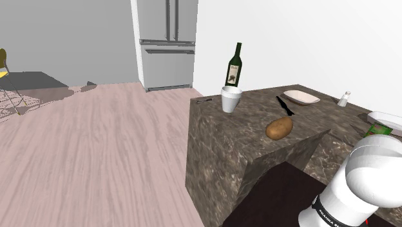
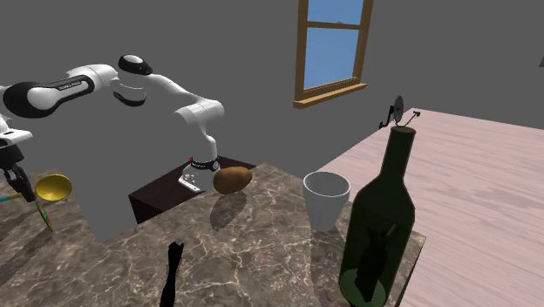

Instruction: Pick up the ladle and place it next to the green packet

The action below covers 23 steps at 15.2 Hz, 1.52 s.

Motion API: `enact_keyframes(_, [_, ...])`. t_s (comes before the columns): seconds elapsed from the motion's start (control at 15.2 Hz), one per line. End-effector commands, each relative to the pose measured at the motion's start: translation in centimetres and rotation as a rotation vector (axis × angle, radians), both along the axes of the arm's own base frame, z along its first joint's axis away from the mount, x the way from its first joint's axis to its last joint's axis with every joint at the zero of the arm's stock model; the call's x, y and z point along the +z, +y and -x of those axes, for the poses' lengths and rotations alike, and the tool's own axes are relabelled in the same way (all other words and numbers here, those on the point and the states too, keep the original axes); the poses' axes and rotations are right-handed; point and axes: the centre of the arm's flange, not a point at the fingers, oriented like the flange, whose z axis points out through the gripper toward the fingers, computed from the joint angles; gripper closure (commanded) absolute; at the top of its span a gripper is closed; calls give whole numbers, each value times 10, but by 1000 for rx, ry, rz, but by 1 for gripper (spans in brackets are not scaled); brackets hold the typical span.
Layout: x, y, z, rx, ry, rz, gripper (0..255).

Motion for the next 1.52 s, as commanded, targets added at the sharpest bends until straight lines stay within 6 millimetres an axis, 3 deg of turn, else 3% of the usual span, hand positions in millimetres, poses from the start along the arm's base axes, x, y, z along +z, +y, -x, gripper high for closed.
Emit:
enact_keyframes(0.0, [-10,-1,1,0,0,0,255])
enact_keyframes(0.46, [-10,-1,1,0,0,0,255])
enact_keyframes(0.53, [-10,-1,0,0,0,0,0])
enact_keyframes(0.86, [-10,-1,1,0,0,0,0])
enact_keyframes(1.12, [39,-3,9,0,0,0,0])
enact_keyframes(1.45, [39,-3,9,0,0,0,0])
